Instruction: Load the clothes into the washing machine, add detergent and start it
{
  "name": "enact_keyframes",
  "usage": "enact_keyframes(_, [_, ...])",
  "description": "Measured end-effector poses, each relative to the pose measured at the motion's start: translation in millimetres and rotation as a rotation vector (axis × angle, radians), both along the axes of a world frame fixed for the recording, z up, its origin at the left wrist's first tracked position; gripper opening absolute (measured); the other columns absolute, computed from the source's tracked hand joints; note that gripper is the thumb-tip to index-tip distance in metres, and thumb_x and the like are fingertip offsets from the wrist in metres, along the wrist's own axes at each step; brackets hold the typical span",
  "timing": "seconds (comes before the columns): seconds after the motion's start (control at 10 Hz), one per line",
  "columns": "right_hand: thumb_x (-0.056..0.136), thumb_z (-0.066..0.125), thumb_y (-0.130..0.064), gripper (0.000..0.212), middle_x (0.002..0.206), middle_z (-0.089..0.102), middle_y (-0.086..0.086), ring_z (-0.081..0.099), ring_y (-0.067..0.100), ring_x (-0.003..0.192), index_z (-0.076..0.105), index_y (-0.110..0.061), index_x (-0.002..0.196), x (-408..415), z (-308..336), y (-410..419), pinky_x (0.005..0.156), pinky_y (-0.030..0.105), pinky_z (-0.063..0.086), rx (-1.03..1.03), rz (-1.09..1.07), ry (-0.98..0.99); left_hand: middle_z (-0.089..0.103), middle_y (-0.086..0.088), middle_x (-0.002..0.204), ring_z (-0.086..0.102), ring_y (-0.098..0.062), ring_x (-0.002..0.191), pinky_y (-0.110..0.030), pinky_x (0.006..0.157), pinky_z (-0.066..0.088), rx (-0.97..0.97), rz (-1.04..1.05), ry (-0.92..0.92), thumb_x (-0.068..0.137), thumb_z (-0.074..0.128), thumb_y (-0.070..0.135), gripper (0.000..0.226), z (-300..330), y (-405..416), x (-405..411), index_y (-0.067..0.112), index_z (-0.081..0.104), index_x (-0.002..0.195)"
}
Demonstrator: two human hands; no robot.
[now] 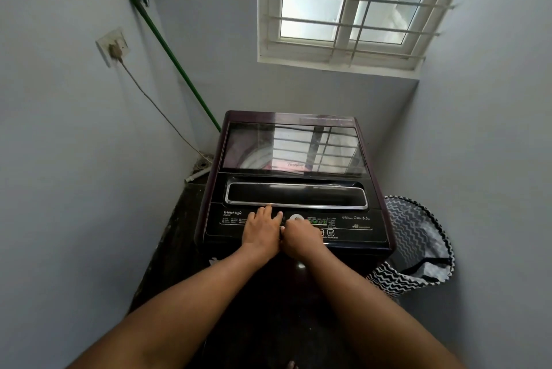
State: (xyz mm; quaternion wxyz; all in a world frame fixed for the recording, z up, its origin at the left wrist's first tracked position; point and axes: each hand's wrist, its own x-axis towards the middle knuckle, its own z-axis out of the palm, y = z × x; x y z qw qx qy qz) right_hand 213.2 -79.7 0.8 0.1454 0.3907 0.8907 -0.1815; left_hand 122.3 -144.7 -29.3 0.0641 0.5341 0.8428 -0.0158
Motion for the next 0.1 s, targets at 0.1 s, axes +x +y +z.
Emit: enact_keyframes(0.1, [0.091, 0.055, -0.033, 0.035, 0.123, 0.052, 0.013, 0.051, 0.031, 0.117, 0.065, -0.008, 0.114, 3.3, -5.9, 2.6, 0.089, 0.044, 0.050, 0.159, 0.055, 0.115, 0.045, -0.005, 0.145, 0.038, -0.021, 0.136, -0.035, 0.113, 0.031, 0.118, -0.018, -0.002, 0.095, 0.050, 0.034, 0.048, -1.8, -2.1, 3.5, 0.018, 0.047, 0.141])
